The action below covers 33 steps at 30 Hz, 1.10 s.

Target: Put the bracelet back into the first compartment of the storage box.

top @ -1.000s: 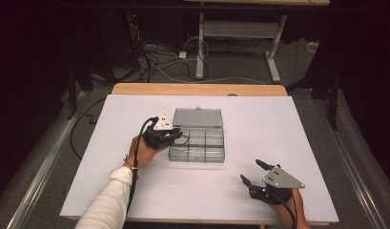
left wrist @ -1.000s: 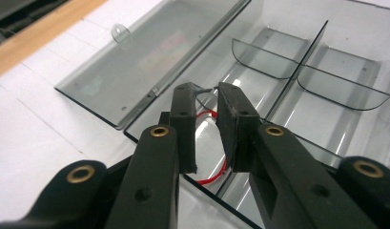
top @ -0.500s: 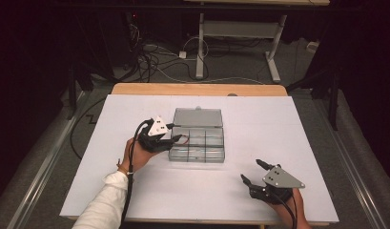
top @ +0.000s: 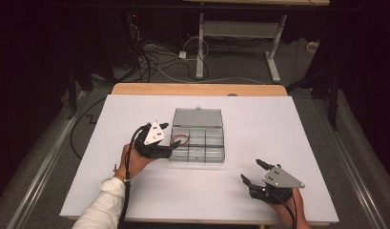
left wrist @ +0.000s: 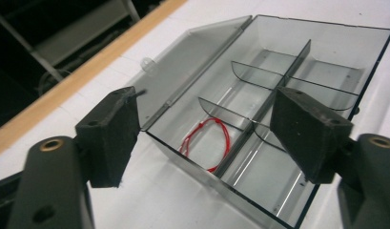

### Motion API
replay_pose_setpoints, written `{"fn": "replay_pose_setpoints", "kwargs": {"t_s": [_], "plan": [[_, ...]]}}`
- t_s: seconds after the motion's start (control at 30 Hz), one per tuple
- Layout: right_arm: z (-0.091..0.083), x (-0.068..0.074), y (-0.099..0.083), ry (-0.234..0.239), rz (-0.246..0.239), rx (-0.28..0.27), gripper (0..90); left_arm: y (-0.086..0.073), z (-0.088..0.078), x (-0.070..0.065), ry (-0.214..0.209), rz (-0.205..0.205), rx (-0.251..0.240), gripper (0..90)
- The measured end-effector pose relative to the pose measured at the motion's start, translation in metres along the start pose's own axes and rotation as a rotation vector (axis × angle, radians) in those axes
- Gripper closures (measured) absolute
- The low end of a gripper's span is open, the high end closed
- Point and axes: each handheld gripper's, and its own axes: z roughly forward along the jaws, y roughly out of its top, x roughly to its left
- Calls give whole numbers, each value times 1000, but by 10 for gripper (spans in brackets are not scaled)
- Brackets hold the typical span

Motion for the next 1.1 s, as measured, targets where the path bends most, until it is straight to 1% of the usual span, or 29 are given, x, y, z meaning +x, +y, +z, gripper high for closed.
{"fn": "replay_pose_setpoints", "kwargs": {"t_s": [0.07, 0.1, 0.2, 0.4, 0.5, 0.67, 0.8, 0.9, 1.1], "plan": [[0, 0, 0, -1, 1, 1, 292, -2, -5, -3, 22, 15, -18, 221], [0, 0, 0, -3, 4, 1, 292, -3, -7, -5, 28, 14, -27, 217], [0, -1, 0, -5, 6, 2, 292, -5, -13, -9, 26, 23, -25, 206], [0, -1, 0, -5, 6, 0, 292, -9, -25, -15, 25, 42, -44, 203], [0, -1, 0, -6, 5, -1, 292, -12, -31, -17, 23, 37, -41, 190], [-1, -1, 0, -6, 3, -5, 291, -17, -43, -20, 26, 36, -57, 190], [-1, 0, 1, -5, 6, -8, 292, -21, -50, -24, 28, 41, -58, 190], [-1, 0, 1, -5, 4, -11, 291, -25, -54, -27, 31, 52, -49, 190], [0, -2, 1, -10, -1, -15, 288, -34, -61, -29, 25, 38, -44, 190]]}}
